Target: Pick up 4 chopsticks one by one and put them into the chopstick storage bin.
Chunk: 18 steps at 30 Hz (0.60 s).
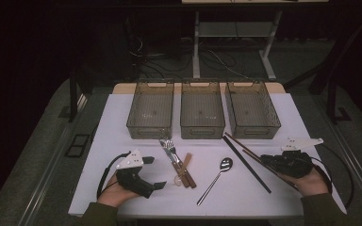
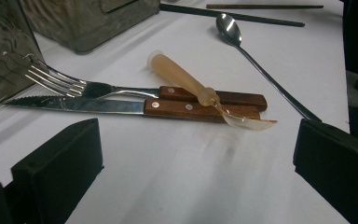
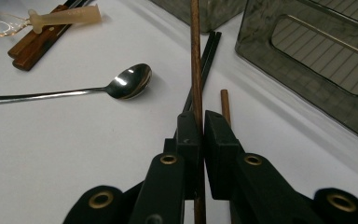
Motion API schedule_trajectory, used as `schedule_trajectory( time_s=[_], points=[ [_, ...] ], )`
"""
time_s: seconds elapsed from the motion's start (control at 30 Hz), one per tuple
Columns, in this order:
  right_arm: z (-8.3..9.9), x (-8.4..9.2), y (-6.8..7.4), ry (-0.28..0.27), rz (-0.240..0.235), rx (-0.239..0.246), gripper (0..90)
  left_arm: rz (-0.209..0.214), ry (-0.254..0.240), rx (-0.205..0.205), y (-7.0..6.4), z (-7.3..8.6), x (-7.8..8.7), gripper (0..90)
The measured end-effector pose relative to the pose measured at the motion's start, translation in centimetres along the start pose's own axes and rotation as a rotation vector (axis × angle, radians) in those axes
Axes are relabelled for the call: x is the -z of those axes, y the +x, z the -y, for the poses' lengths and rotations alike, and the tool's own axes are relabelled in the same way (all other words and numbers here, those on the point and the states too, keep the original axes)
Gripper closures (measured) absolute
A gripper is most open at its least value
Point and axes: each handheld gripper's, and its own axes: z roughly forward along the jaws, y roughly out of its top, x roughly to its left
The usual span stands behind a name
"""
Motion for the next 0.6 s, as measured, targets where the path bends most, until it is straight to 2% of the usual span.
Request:
schedule_trajectory(
  time_s=[0.13, 0.23, 0.43, 0.6],
  points=[
    [-0.4, -0.4, 0.2, -0.002, -0.011, 0.004, 84.8, -0.002, 0.0, -0.001, 0.0, 0.0, 0.0, 0.4],
    [-1.0, -0.7, 0.4, -0.01, -0.017, 0.012, 84.8, -0.003, -0.009, 0.012, 0.0, 0.1, 0.0, 0.4],
    [-2.2, -1.5, 0.7, -0.035, -0.043, 0.004, 84.8, -0.003, -0.022, 0.022, 0.3, 0.1, 0.1, 0.4],
    [-2.9, -2.2, 1.0, -0.036, -0.062, 0.015, 84.8, 0.003, -0.019, 0.017, 0.3, 0.1, 0.0, 0.4]
  ],
)
